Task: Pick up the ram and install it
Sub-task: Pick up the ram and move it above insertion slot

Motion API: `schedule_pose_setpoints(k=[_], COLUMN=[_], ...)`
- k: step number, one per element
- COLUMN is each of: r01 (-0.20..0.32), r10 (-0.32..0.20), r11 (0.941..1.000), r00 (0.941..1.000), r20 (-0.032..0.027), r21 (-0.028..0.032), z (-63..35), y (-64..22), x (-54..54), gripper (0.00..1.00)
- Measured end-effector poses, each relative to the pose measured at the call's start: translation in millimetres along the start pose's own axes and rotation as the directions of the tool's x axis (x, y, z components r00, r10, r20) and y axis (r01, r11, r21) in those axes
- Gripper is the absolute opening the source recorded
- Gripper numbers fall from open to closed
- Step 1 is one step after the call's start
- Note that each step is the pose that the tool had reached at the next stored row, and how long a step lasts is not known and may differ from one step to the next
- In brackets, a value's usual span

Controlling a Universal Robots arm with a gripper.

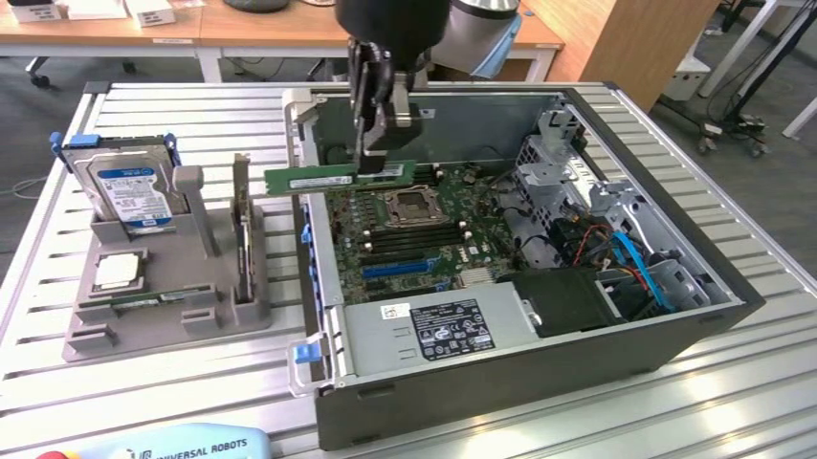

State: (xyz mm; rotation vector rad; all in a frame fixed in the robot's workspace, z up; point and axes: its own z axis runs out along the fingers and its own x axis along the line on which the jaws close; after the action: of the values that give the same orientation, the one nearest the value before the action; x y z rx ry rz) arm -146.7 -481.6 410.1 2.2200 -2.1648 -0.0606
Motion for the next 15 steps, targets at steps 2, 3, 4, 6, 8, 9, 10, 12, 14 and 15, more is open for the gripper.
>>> schedule_pose_setpoints(k=[2,3,4,6,8,9,10,12,14,15], r01=[0.0,0.0,0.0,0.0,0.0,0.0,0.0,0.0,0.0,0.0], r10=[0.0,0.0,0.0,0.0,0.0,0.0,0.0,0.0,0.0,0.0], r11=[1.0,1.0,1.0,1.0,1.0,1.0,1.0,1.0,1.0,1.0], r00=[1.0,1.0,1.0,1.0,1.0,1.0,1.0,1.0,1.0,1.0], r20=[0.0001,0.0,0.0,0.0,0.0,0.0,0.0,0.0001,0.0,0.0], r21=[-0.0004,-0.0005,-0.0005,-0.0007,-0.0008,-0.0009,-0.001,-0.0013,-0.0015,-0.0016], z=[-0.4,-0.6,-0.7,-1.2,-1.6,-1.8,-2.0,-2.4,-2.8,-3.0], y=[-7.1,-10.4,-13.6,-20.4,-28.2,-32.0,-35.8,-43.4,-50.9,-54.7], x=[0.2,0.2,0.3,0.5,0.7,0.8,0.9,1.1,1.3,1.4], gripper=[0.12,0.12,0.12,0.12,0.12,0.12,0.12,0.12,0.12,0.12])
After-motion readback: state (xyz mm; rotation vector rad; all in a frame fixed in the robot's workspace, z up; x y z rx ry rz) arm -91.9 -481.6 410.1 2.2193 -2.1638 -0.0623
